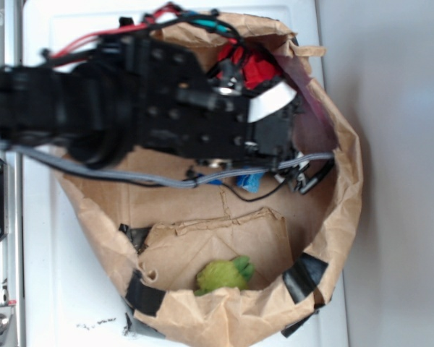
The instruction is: Grab the red paper.
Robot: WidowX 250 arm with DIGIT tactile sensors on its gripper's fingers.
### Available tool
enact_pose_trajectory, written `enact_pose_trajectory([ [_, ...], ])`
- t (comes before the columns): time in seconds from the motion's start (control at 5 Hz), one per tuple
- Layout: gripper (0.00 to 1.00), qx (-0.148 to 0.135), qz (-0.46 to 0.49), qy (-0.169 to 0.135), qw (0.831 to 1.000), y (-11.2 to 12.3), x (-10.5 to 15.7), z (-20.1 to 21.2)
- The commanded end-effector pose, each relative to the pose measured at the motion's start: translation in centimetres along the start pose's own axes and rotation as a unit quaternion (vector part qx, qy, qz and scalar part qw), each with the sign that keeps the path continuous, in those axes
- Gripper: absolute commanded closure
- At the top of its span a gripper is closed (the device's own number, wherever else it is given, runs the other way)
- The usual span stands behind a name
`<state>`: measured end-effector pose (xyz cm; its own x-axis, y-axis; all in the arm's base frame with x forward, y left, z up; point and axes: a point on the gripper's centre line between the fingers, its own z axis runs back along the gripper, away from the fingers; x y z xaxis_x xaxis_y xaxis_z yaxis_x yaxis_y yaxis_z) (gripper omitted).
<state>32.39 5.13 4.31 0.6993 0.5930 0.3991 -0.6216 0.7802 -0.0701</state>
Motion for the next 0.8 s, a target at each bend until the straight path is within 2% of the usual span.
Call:
enact_pose_trajectory([
  [0.0,0.00,-0.030,-0.019,0.003,0.999,0.4,2.1,4.1],
  [0.2,0.00,-0.036,-0.021,0.020,0.999,1.1,2.8,5.8],
  [0.4,0.00,-0.022,-0.023,0.040,0.999,1.5,3.9,5.9],
  [0.6,0.00,-0.036,-0.021,0.038,0.998,2.7,4.5,6.9],
])
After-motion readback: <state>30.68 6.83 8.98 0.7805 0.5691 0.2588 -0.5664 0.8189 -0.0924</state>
